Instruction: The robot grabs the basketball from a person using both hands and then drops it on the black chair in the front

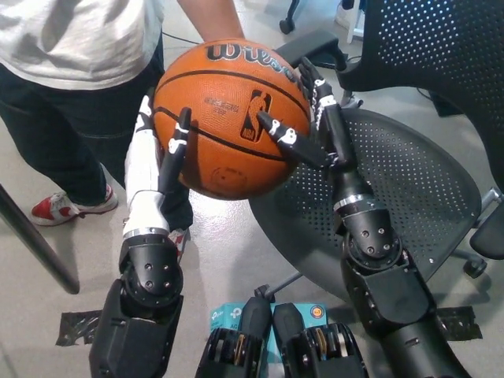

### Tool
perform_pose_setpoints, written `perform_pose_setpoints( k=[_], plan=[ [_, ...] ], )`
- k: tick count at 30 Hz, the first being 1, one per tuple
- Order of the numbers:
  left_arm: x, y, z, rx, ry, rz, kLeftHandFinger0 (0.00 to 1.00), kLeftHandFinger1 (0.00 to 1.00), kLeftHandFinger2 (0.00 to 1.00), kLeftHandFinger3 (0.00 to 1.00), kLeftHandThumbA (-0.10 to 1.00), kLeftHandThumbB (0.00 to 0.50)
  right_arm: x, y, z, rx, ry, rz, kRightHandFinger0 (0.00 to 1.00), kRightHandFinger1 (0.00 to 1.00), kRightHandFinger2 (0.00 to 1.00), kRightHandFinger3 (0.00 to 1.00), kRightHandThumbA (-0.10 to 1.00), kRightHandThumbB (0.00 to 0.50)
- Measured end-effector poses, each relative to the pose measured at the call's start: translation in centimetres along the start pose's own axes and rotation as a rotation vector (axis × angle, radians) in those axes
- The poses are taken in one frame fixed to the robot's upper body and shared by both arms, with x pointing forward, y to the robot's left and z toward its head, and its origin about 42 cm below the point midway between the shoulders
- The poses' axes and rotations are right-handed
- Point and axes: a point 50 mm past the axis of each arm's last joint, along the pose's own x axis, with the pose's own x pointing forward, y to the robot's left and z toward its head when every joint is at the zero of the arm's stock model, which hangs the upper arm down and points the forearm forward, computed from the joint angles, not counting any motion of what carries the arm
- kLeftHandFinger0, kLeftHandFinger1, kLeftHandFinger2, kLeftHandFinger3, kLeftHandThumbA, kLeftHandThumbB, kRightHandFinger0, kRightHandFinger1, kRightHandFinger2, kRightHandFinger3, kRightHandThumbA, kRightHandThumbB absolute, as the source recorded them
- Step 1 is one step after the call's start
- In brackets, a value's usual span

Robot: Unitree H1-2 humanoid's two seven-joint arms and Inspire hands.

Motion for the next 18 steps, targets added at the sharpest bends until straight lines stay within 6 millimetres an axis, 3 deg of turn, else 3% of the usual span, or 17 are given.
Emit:
perform_pose_setpoints(
  k=[8,12,18],
  plan=[
    [-0.1,-0.3,0.0,0.001,0.019,-0.015,1.0,1.0,1.0,1.0,1.0,0.167,0.2,-0.4,-1.7,0.015,0.067,-0.02,1.0,1.0,1.0,1.0,1.0,0.365],
    [-0.1,-0.3,0.0,-0.008,0.031,-0.017,1.0,1.0,1.0,1.0,1.0,0.224,0.0,-0.6,-3.0,0.026,0.109,-0.032,1.0,1.0,1.0,1.0,1.0,0.36],
    [0.0,-0.3,0.5,-0.06,0.035,-0.037,1.0,1.0,1.0,1.0,1.0,0.207,0.7,-0.8,-3.6,0.138,0.144,-0.05,1.0,1.0,1.0,1.0,1.0,0.302]
  ],
)
